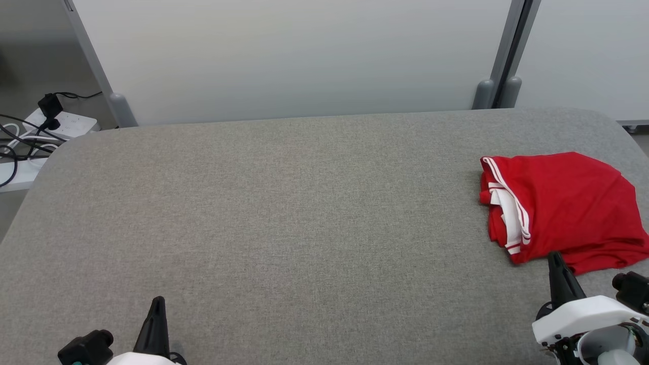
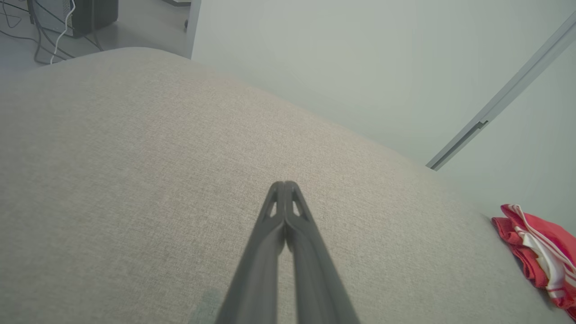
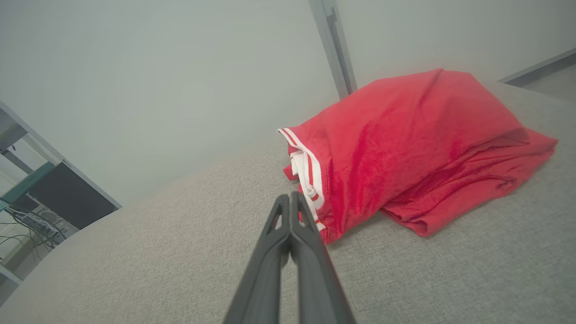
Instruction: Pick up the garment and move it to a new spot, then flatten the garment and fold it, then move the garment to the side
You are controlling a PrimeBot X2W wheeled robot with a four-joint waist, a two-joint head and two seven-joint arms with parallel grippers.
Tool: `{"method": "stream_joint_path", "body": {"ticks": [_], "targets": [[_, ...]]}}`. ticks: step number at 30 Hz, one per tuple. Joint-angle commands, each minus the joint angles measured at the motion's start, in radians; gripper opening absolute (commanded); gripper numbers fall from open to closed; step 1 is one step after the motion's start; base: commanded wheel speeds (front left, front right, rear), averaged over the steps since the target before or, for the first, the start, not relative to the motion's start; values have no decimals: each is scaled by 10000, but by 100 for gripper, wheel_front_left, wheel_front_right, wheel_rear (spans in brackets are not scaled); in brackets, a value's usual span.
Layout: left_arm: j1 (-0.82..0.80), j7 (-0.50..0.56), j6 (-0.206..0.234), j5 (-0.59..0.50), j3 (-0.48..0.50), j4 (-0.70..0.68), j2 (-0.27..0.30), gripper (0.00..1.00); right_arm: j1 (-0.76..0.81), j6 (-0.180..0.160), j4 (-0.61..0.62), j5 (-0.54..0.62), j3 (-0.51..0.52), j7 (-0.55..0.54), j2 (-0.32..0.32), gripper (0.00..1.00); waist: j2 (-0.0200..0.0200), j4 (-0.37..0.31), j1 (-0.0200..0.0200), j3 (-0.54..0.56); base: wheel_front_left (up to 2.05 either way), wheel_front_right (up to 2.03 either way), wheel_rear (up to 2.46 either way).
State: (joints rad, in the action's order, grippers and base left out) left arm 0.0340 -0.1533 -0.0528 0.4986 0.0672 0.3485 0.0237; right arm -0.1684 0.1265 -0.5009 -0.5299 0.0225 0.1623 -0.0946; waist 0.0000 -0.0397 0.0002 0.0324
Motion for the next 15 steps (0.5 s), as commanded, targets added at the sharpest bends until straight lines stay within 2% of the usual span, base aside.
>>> {"method": "stream_joint_path", "body": {"ticks": [1,15], "targets": [[-548,26,-95,260,113,-320,169,0,-160,11,324,-276,5,-121,-73,0,0,5,-2,-4,0,0,0],[-680,427,-199,1911,166,-429,184,0,-43,16,665,-1877,143,-522,5,0,0,64,-2,-57,0,0,0]]}}
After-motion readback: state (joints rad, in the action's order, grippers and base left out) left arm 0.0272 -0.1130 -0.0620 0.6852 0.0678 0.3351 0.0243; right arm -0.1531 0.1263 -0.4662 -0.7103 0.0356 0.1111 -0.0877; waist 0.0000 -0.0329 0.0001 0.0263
